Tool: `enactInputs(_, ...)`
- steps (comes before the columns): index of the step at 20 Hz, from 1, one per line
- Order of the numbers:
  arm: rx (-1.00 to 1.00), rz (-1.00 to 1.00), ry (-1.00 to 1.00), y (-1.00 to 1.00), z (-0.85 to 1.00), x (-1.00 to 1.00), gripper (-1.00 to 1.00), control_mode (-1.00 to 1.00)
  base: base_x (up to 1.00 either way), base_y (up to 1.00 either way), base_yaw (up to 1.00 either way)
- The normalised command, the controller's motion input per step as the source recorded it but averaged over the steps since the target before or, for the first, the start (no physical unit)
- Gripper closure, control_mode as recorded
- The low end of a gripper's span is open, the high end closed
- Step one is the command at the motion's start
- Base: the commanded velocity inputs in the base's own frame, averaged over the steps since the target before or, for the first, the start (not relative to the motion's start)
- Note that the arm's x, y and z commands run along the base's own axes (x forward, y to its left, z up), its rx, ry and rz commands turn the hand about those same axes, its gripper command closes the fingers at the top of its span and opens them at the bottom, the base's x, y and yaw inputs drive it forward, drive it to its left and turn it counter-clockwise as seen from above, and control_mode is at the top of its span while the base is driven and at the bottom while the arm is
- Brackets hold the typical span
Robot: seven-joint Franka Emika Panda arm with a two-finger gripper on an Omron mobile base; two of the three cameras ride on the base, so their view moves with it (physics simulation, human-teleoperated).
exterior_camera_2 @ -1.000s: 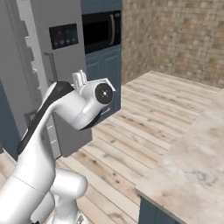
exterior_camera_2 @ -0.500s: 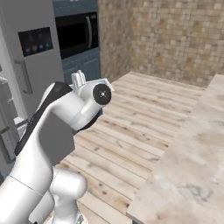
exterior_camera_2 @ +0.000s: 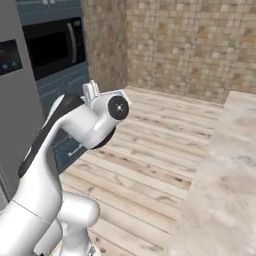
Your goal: The ice cube tray has been filled with water. Take the tray and place it in the freezer to make ice. Close the freezer door after placing the tray.
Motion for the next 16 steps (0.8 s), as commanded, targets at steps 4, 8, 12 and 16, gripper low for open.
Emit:
enactInputs(4,0.0,0.0,0.0,0.0,0.0,0.0,1.0,1.0,0.92,0.28,-0.04)
enactInputs(8,0.0,0.0,0.0,0.0,0.0,0.0,1.0,1.0,0.79,0.02,0.14)
enactInputs(12,0.0,0.0,0.0,0.0,0.0,0.0,1.0,1.0,0.6,0.0,0.41)
enactInputs(16,0.0,0.0,0.0,0.0,0.0,0.0,1.0,1.0,0.52,0.0,0.48)
